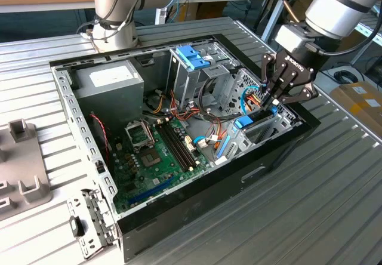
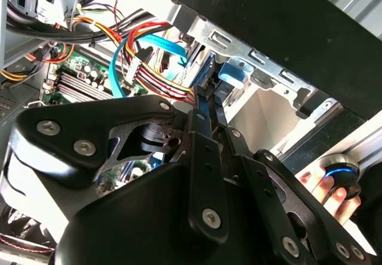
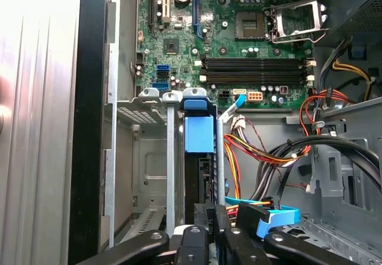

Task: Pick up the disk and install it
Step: 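Insert the first disk wire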

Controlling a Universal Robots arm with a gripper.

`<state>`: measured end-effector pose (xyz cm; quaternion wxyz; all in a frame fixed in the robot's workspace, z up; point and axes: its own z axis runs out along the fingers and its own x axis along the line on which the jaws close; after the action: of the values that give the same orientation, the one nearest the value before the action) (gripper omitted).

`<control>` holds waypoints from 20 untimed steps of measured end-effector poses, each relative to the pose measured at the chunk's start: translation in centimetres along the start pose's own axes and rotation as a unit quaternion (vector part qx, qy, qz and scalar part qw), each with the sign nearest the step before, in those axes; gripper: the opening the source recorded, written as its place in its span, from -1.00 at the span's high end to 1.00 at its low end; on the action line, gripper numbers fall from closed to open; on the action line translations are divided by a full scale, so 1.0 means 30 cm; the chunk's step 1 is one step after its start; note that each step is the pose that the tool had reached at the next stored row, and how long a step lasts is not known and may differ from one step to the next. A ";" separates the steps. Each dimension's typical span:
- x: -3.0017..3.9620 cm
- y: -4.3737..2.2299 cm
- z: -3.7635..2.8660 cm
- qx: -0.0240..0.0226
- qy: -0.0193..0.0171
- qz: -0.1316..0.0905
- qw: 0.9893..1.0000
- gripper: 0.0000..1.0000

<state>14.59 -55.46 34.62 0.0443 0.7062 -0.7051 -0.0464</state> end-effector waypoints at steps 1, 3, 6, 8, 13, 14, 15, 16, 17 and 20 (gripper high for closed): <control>0.000 0.000 0.000 0.000 0.000 0.000 1.000 0.67; 0.000 0.000 0.000 0.000 0.000 0.000 1.000 0.67; 0.000 0.002 0.003 0.000 0.000 0.000 1.000 0.67; 0.000 0.003 0.005 0.000 0.000 0.000 1.000 0.67; 0.000 0.002 0.011 0.000 0.000 0.000 1.000 0.67; 0.000 0.002 0.012 0.000 0.000 0.000 1.000 0.67; 0.000 0.002 0.013 0.000 0.000 0.000 1.000 0.67; 0.000 0.002 0.015 0.000 0.000 0.000 1.000 0.67; 0.000 0.001 0.016 0.000 0.000 0.000 1.000 0.67; 0.000 0.001 0.020 0.000 0.000 0.000 1.000 0.67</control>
<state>14.48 -55.46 34.04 0.0444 0.7062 -0.7051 -0.0463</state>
